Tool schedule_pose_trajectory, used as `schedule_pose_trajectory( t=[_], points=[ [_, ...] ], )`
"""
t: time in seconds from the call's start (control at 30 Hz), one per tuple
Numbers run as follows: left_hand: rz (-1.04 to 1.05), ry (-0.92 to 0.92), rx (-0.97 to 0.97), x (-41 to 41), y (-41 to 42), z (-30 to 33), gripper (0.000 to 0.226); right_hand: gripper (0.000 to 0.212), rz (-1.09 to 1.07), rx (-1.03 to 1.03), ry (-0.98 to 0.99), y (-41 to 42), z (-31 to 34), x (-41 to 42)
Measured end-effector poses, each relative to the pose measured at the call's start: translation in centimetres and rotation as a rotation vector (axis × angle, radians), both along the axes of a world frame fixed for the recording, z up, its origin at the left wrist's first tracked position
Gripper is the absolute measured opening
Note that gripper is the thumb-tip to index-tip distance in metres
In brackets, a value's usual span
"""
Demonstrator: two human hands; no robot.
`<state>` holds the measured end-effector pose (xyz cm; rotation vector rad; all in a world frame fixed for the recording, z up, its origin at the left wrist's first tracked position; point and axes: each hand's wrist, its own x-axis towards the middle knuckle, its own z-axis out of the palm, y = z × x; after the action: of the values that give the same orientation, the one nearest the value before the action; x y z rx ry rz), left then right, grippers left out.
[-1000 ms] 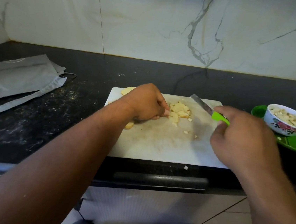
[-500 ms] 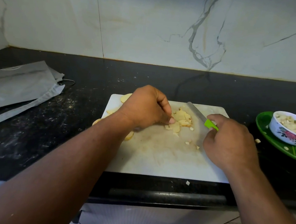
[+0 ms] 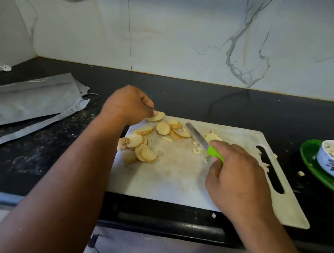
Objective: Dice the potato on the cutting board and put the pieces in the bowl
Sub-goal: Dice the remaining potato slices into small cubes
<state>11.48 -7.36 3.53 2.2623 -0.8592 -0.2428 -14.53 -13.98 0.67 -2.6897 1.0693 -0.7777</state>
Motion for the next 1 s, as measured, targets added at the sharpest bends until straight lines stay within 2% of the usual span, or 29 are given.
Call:
schedule_pose_trajectory(
  t=[0.13,0.23,0.33,0.47,0.53,0.63,0.77,0.9,1.0],
  points=[
    [-0.043,-0.041,-0.032,0.0,-0.7,-0.4,0.01,0.049,0.01,0.017,0.063,2.5,-0.3,-1.5],
    [-0.077,-0.048,0.024,0.2,-0.7,-0.3,0.002,0.052,-0.004,0.047,0.094,3.4,-0.5,-2.5],
    [-0.069,-0.006,0.137,1.2,0.5,0.6,0.018,0.053,-0.029,0.075,0.123,3.5,-0.3,-3.1],
    [-0.223,0.084,0.404,1.1,1.7,1.2,0.044,0.051,-0.105,0.053,0.149,2.3,0.2,-3.7],
    [-0.24,0.07,0.464,0.8,1.6,1.1,0.047,0.05,-0.154,0.047,0.145,1.7,0.5,-3.8],
    [-0.216,0.072,0.388,1.2,1.4,0.9,0.031,0.05,-0.145,0.035,0.131,2.2,0.7,-3.8],
    [-0.167,-0.019,0.286,1.2,1.2,1.1,0.006,0.053,-0.101,0.052,0.139,3.5,0.8,-3.3],
    [-0.096,-0.111,0.099,0.2,0.8,1.3,0.006,0.057,-0.017,0.081,0.115,5.1,0.9,-1.9],
    [-0.12,-0.114,-0.102,-1.4,0.3,1.3,0.012,0.058,0.072,0.092,0.096,6.5,0.5,-0.5]
  ],
)
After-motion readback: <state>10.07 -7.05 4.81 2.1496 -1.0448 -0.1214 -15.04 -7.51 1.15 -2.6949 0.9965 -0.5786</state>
